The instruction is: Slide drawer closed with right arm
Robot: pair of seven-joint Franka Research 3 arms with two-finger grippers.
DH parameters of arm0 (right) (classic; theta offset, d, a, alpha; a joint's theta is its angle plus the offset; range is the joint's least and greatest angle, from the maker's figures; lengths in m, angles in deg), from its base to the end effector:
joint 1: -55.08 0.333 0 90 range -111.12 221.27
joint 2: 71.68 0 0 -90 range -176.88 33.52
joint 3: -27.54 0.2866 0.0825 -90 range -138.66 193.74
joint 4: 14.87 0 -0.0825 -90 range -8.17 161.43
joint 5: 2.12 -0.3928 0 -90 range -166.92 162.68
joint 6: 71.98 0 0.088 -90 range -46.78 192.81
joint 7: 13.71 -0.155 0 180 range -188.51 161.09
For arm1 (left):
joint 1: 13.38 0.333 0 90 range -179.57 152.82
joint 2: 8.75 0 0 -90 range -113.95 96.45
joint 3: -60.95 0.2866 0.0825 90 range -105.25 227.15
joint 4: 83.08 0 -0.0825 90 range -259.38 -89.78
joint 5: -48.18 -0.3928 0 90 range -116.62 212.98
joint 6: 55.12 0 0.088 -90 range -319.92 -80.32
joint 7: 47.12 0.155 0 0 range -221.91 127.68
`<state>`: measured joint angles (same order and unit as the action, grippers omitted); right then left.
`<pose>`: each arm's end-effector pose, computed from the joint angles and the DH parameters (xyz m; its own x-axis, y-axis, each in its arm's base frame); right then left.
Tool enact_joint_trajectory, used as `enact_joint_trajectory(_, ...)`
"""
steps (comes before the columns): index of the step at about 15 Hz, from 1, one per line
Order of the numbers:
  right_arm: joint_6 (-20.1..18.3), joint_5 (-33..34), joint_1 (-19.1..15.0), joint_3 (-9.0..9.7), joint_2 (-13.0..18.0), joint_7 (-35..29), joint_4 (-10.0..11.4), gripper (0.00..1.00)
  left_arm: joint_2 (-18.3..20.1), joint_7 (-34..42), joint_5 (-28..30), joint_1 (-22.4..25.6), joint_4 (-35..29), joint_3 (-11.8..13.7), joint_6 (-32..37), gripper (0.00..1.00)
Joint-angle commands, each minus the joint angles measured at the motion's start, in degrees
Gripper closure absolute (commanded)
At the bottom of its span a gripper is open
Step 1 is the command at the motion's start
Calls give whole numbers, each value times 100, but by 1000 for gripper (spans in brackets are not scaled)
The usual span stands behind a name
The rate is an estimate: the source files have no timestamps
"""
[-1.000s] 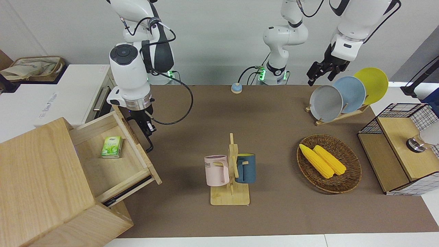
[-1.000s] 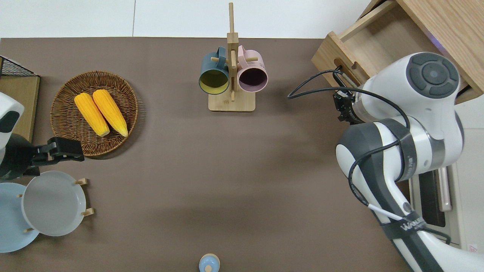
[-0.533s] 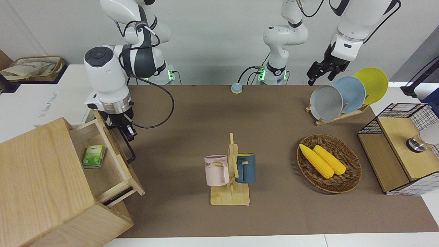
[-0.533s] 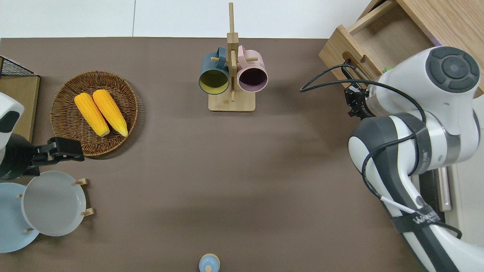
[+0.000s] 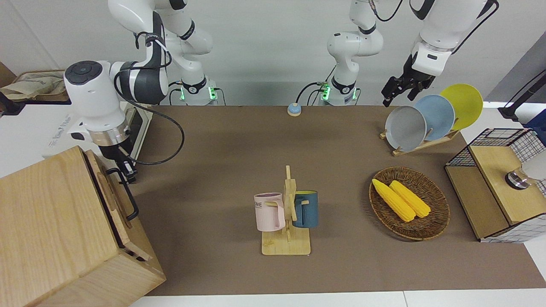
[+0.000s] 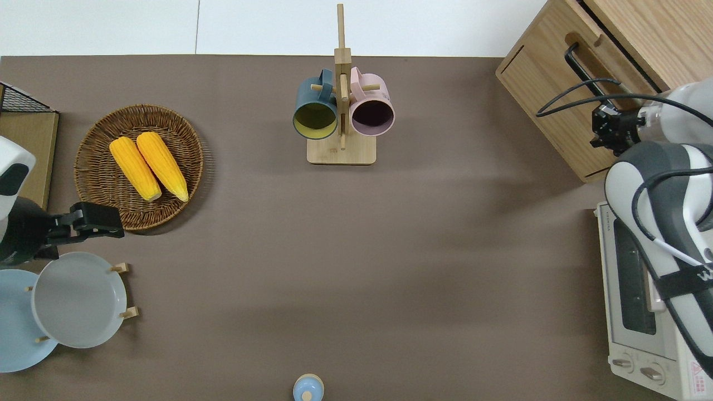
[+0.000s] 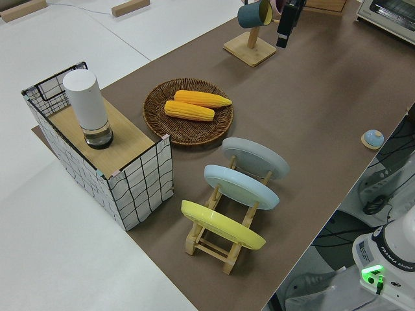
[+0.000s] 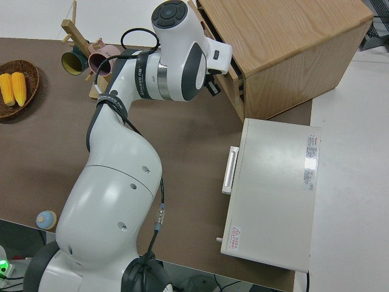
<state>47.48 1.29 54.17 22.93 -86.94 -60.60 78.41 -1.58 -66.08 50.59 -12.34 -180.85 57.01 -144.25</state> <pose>0.6661 -0.0664 0.4064 0.6157 -0.7658 0.1856 -0.7664 -0.6367 -0.0848 0.5227 -0.0346 0.5488 0.9603 0.2766 -0.0354 0.2775 -0.9604 0.0232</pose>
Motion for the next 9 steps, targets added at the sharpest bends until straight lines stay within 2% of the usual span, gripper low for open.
enact_joint_trajectory(1,192,81,-216,57,-188,163,-265,1000,48,51,5,-6,21,25,89,7)
enact_joint_trajectory(2,192,90,-234,57,-214,189,-327,1000,48,51,5,-6,21,25,98,7)
enact_joint_trajectory(5,183,81,-243,66,-232,190,-327,1000,48,51,5,-6,21,25,98,7)
enact_joint_trajectory(9,43,81,-7,224,-66,-241,-275,1000,48,51,5,-6,21,25,98,7)
